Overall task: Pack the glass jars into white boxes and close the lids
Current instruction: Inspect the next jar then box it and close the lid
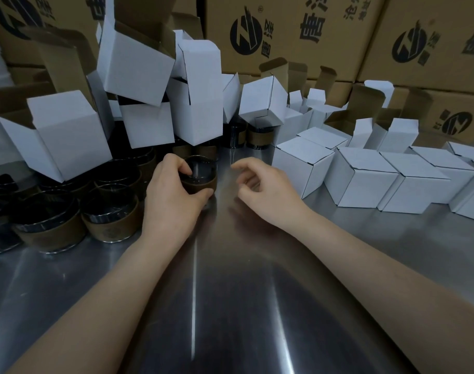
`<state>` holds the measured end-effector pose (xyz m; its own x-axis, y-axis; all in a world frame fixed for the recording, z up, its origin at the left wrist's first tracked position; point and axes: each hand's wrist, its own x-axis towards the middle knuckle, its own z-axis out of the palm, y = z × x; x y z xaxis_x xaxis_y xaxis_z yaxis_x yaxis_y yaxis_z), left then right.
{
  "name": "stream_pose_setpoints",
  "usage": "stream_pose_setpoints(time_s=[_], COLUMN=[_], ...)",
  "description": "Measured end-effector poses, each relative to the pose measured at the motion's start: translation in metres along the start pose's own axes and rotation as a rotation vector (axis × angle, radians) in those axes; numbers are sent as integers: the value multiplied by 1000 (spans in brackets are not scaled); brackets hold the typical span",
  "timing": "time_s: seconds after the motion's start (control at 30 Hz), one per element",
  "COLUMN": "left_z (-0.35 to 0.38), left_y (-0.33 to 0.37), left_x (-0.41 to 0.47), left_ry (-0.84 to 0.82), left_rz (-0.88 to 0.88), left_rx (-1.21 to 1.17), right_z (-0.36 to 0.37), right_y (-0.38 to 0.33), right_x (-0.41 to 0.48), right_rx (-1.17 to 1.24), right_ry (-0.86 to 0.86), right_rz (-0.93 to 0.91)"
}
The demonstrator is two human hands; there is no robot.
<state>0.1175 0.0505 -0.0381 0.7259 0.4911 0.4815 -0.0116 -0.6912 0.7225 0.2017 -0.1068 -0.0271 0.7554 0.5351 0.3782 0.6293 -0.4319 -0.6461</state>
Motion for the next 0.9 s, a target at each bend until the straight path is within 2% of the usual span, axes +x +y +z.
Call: stream_pose_setpoints(time_s=[0.17, 0.33, 0.7, 0.9], left_z=[2, 0, -2, 1], left_y=[9, 16, 20, 17], left_x=[-3, -6, -8, -7], left_ry=[-27, -62, -127, -153], left_rz=[116, 150, 114, 78], left_rx=[-21, -109, -412, -453], right_z=[-1, -2, -6, -4], right_y=[1, 0, 0, 3], right_x=[2, 1, 2, 3], right_rx=[86, 257, 378, 397], right_ry=[-19, -91, -79, -26], right_rz=[55, 34, -104, -132])
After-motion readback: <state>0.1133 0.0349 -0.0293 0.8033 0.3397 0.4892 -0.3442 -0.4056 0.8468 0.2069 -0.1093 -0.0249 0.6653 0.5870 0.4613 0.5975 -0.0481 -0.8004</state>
